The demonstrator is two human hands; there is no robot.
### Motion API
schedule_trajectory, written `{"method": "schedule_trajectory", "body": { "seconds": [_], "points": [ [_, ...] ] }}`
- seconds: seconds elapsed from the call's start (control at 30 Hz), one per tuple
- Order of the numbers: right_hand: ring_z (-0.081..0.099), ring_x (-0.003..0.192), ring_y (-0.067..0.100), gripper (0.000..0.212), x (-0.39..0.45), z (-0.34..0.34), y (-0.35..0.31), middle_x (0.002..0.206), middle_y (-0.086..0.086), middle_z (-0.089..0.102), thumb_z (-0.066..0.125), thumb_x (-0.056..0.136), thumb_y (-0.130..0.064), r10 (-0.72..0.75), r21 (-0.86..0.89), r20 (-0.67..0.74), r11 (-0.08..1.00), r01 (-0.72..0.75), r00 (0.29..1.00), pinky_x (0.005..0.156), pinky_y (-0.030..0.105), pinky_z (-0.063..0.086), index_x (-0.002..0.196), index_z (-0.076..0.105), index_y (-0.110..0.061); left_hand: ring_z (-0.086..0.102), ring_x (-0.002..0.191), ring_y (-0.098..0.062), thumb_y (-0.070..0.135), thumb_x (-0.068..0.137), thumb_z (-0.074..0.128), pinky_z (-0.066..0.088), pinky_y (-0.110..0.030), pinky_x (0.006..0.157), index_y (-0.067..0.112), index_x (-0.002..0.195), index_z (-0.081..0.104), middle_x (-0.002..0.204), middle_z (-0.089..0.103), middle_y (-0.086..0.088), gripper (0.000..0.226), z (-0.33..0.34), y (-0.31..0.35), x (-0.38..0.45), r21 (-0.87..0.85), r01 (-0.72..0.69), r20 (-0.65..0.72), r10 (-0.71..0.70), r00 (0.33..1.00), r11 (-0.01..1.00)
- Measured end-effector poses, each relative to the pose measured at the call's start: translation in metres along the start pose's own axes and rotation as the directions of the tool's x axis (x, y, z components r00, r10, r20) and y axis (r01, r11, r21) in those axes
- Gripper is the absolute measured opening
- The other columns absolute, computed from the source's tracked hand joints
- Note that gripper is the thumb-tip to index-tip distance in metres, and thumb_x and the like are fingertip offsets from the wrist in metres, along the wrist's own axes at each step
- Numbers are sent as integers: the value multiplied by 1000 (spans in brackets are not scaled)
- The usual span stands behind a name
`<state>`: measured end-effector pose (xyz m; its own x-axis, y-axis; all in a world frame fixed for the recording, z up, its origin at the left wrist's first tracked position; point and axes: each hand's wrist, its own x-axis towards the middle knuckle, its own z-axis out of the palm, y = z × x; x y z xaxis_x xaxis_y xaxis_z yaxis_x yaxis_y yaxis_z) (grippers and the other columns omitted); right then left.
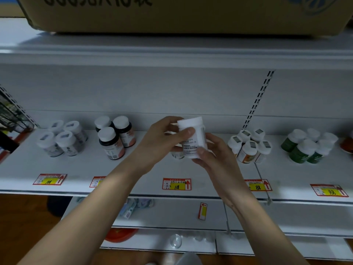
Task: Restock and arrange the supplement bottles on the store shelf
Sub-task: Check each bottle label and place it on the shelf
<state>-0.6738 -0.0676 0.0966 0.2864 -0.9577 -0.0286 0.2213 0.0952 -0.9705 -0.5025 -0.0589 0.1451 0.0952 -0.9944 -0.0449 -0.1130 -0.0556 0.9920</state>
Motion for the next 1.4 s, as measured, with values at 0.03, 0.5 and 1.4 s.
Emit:
{"method": "schedule_trajectory", "body": {
  "seconds": [0.03,0.5,1.4],
  "points": [
    [67,112,19,39,0,1,-2,121,3,69,61,92,-21,29,84,43,996,-33,999,94,36,55,130,57,-17,72,98,-22,25,87,72,61,-42,85,13,122,61,113,68,-9,38,-2,0,1,-29,9,-4,-9,1000,1000],
    [65,103,3,36,-1,6,-1,111,-8,69,76,84,-13,-123,-167,-75,980,109,990,81,18,54,115,60,-24,72,99,-18,42,75,73,61,-34,81,16,122,61,115,65,-6,55,-2,2,-2,7,31,46,-31,998,999],
    [65,98,-1,43,-7,0,4,110,-7,67,76,83,-8,-93,-203,-35,976,84,995,75,13,52,120,59,-20,71,100,-17,41,75,70,61,-34,74,20,124,62,119,65,-5,54,2,-5,-9,-41,46,95,-42,995,998]
  ]
}}
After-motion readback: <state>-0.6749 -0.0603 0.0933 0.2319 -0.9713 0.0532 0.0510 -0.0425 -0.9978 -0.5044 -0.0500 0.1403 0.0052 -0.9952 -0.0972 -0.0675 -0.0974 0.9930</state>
